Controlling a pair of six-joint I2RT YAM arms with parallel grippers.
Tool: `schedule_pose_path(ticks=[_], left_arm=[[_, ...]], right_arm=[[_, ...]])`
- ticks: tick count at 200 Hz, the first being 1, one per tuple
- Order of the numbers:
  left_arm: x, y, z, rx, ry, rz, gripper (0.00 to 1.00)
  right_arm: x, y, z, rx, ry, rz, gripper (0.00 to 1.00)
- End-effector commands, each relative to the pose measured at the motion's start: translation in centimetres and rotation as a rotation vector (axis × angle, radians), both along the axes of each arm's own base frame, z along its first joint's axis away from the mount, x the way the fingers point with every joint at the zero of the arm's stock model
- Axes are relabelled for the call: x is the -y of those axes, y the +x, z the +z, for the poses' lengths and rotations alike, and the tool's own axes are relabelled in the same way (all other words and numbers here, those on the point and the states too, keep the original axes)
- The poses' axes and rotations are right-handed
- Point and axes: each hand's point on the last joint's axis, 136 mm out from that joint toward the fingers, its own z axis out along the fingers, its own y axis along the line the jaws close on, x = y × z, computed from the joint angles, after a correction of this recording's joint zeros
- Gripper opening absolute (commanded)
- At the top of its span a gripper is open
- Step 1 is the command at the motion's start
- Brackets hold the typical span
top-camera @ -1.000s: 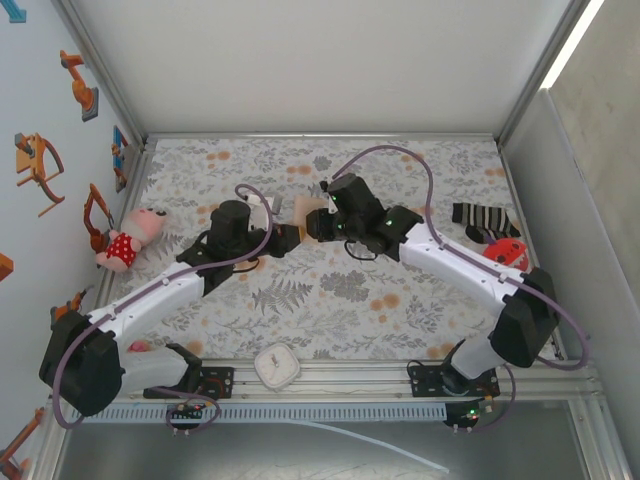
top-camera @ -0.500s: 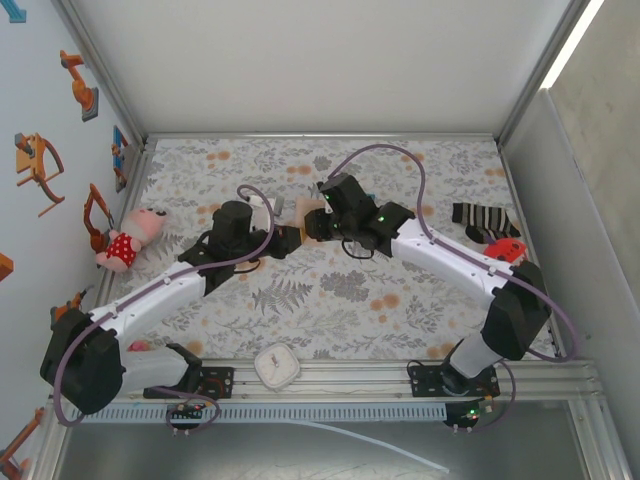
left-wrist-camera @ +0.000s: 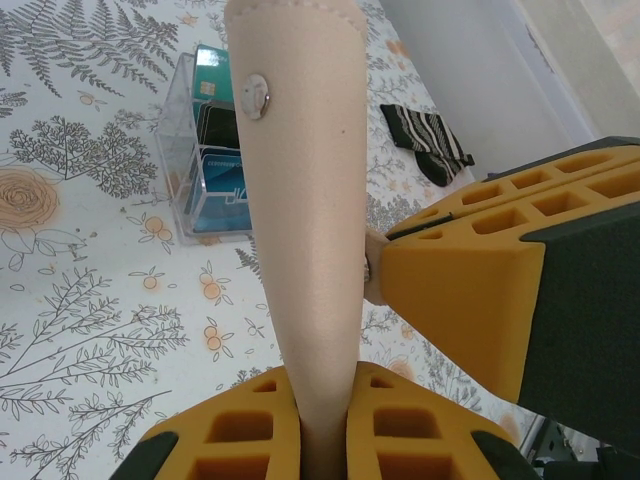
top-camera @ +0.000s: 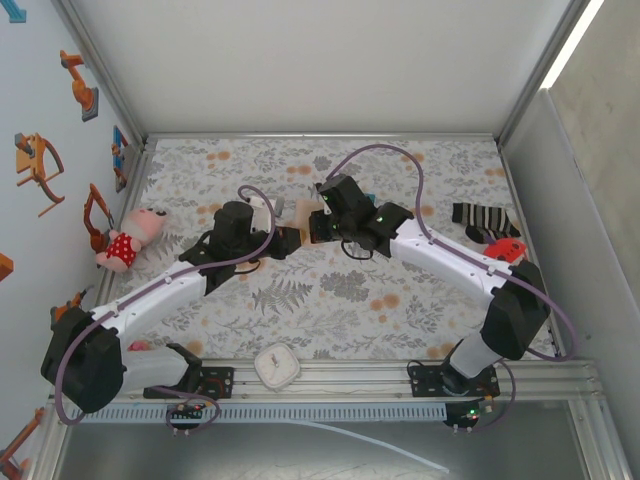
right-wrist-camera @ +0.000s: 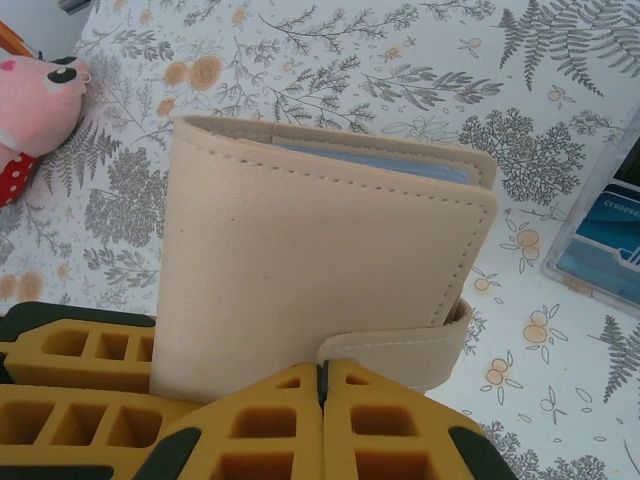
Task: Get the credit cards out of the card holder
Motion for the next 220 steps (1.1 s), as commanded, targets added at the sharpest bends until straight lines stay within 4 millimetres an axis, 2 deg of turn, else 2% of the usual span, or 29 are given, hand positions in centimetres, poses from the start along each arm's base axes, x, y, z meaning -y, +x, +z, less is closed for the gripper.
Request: schedule_pose_path(ticks=[1, 58, 118, 220], left_arm=[[1.0, 0.0, 2.5, 0.071, -0.046, -0.04, 0.02], [1.0, 0.0, 2.8, 0.079, -0.049, -0.042, 0.0], [0.7, -0.2, 2.9, 0.085, -0.047, -0.041, 0.0], [0.6, -0.3, 3.4, 0.096, -0.048, -0.038, 0.0]], right_arm=[[0.6, 0.5, 0.5, 0.024, -0.017, -0.033, 0.0], [1.0, 0.5, -0.1, 0.02, -0.038, -0.045, 0.0], [2.4, 0.7, 0.0, 0.041, -0.081, -0.083, 0.0], [3.6, 0.8, 0.3, 0.042, -0.091, -0.108, 0.0]])
